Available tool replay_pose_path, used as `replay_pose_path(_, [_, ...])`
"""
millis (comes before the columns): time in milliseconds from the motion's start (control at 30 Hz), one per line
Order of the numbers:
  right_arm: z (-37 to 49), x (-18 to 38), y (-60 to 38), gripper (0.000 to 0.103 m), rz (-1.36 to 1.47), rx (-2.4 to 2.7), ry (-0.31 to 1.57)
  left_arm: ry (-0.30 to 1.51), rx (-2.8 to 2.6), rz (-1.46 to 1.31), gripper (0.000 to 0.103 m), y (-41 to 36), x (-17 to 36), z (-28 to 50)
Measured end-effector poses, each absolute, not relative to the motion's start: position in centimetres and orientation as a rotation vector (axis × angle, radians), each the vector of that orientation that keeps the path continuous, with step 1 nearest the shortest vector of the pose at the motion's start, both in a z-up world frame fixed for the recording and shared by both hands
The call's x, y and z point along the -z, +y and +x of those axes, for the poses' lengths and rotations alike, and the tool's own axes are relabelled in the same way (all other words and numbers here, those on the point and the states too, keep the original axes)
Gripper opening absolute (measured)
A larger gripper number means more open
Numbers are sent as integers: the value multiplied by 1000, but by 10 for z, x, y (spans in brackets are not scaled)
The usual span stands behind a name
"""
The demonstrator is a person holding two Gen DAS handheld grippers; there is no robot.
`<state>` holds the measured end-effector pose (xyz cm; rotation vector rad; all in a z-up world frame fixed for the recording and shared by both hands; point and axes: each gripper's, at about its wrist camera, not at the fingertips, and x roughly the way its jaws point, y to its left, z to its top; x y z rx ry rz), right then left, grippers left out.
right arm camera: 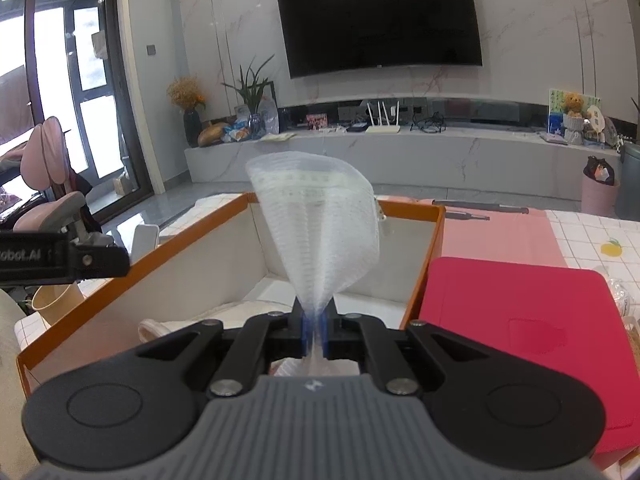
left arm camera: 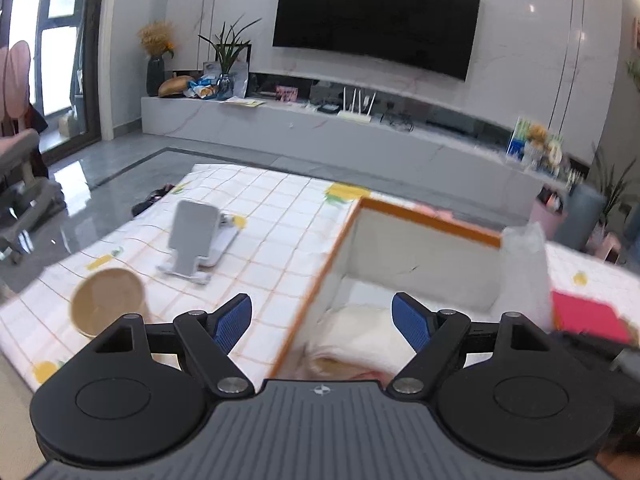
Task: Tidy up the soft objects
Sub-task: 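Lower the terry mitt into the box and open the left gripper, then lower the mesh bag into the box and open the right gripper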
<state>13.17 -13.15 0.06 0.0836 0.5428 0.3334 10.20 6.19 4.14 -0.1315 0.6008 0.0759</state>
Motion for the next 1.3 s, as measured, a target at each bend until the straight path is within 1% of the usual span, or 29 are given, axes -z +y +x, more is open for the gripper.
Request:
replay_pose_path(100, [132, -7, -133, 4, 60, -355, 560, 587, -66, -83, 94, 66, -42, 97])
replay_pose_path(267, [140, -23, -131, 4, 61, -353, 590, 631, -82, -88, 94, 75, -33, 102])
replay_pose_path(333, [147, -32, -129, 4, 29, -350, 605, 604, -36, -75, 93, 78, -29, 103])
replay_pose_path(433, [168, -39, -118, 4, -79, -372, 685, 638, -9, -98, 88, 86, -21, 109])
replay_pose_path(533, [192, -36, -108, 4, -177, -386, 825, 622, -24, -123, 88, 93, -21, 107])
replay_pose_path(667, [208, -31, -95, 4, -254, -377, 943, 618, -1, -141, 88, 100, -22, 105])
replay_pose_path(800, [209, -24, -75, 4, -331, -353, 980, 656, 36, -200, 88, 109, -16, 110])
replay_pose_path(933, [212, -10, -60, 5, -428, -308, 1006, 643, 39, -224, 88, 115, -18, 106])
replay_pose_path(1000, [217, -4, -58, 19, -422, -297, 1046, 634, 43, -223, 88, 118, -21, 104])
replay_pose_path(1033, [217, -1, -56, 28, -417, -293, 1054, 632, 42, -229, 88, 119, -22, 103])
replay_pose_path(1100, [213, 0, -54, 30, -423, -301, 1051, 629, 39, -252, 88, 124, -23, 101])
replay_pose_path(1167, [209, -3, -50, 43, -434, -312, 1050, 626, 45, -278, 88, 128, -25, 101])
replay_pose_path(1300, [197, -21, -44, 44, -439, -355, 999, 615, 47, -306, 88, 134, -28, 98])
